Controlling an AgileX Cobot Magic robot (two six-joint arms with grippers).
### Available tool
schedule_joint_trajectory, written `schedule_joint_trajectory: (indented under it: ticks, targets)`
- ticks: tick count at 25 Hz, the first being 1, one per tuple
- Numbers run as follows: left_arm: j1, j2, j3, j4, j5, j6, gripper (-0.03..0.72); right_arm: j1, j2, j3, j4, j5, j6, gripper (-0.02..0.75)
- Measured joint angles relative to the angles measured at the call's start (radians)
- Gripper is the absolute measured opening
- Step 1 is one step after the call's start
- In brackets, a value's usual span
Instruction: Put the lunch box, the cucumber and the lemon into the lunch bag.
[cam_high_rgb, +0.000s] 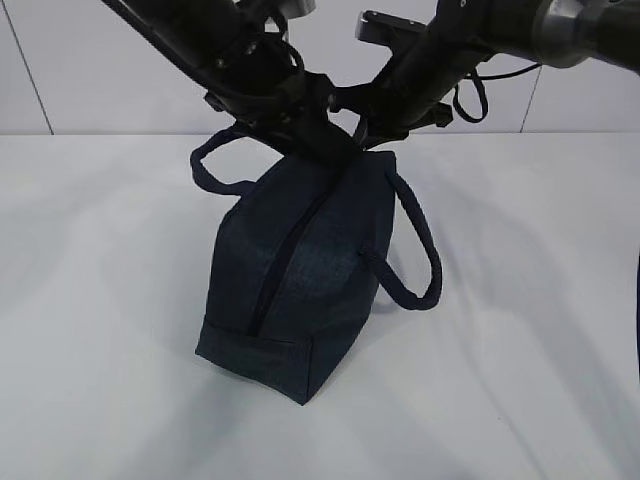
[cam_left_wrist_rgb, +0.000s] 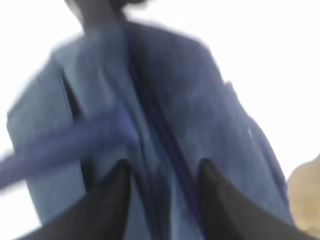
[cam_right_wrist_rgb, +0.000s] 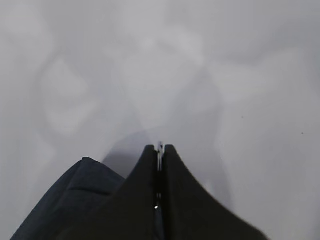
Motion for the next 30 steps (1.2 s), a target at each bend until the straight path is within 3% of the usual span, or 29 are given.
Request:
schedule_joint_trajectory:
  ticks: [3,5,9,11,30]
  targets:
    - [0.0,0.021,0.0,-0.034,-0.031,-0.001,0.365,0.0,0.0,0.0,0.0,0.002,0.0,0.018]
    - [0.0,0.041,0.0,-0.04,-0.031,-0.003,0.328,0.0,0.0,0.0,0.0,0.002,0.0,0.017]
    - [0.0,0.045,0.0,-0.04,-0.035,-0.003,0.068,0.0,0.0,0.0,-0.002,0.004,0.0,0.018]
    - [0.0,0.045,0.0,-0.04,-0.035,-0.003,0.007,-0.002,0.0,0.0,-0.002,0.004,0.0,0.018]
    - [0.0,0.035,0.0,-0.03,-0.048,-0.003,-0.008,-0.004,0.05,-0.021,0.015,0.045,-0.021,0.018]
